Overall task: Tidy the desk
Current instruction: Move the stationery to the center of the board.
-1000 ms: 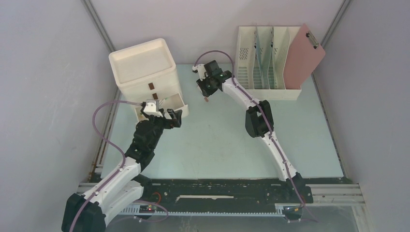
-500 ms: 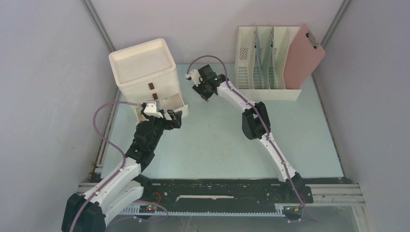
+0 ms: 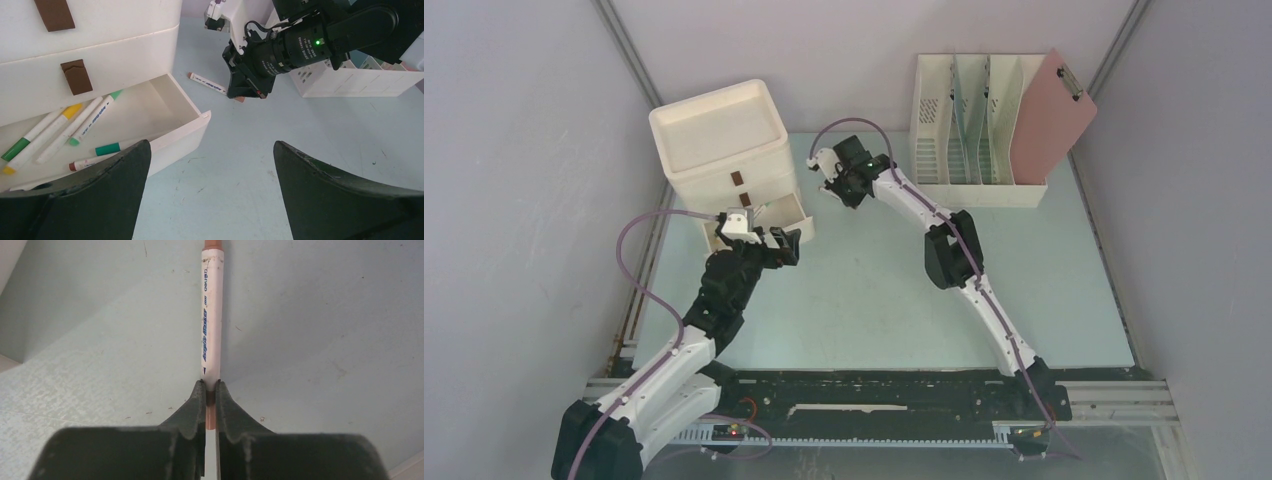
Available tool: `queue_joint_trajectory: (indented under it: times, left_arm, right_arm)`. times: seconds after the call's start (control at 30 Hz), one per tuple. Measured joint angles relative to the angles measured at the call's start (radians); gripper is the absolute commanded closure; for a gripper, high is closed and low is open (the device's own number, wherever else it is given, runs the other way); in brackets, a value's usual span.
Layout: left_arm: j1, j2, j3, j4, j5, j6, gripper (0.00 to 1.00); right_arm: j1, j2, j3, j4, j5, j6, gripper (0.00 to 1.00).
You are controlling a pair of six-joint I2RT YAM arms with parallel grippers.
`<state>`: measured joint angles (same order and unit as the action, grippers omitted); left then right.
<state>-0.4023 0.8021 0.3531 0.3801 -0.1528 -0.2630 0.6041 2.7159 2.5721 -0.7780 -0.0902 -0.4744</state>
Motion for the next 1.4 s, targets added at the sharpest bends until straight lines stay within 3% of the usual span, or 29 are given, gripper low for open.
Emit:
queue_joint_trajectory:
  times: [0.27,0.5,0.73,1.1,1.3,1.4]
  left_arm:
    - [0.0,0.005,-0.001,0.024,0.038,-0.037,0.0]
    - [0.003,0.083,-0.036,0.173,0.158,-0.163,0.0]
    - [0.004,0.274,-0.05,0.426,0.309,-0.396,0.0]
    - [-0.013,0.694,-0.04,0.887,0.426,-0.791,0.0]
    - [-0.051,0.786,-0.031,0.926,0.397,-0.864,0.0]
    - [-0.061,0.772,-0.014,0.834,0.364,-0.863,0.0]
  right_arm:
    - [-0.027,-0.167,-0.291,0.035,-0.06,0.019,1.0]
    - [-0.092,-0.354,-0.598,0.027,-0.207,0.094,1.0]
    - [-0.156,-0.547,-0.895,0.047,-0.402,0.196,1.0]
    - [-0.231,-0.731,-1.048,0.153,-0.762,0.356,1.0]
    - [-0.254,-0.732,-1.066,0.187,-0.805,0.377,1.0]
    - [-0.263,-0.732,-1.069,0.187,-0.826,0.366,0.98]
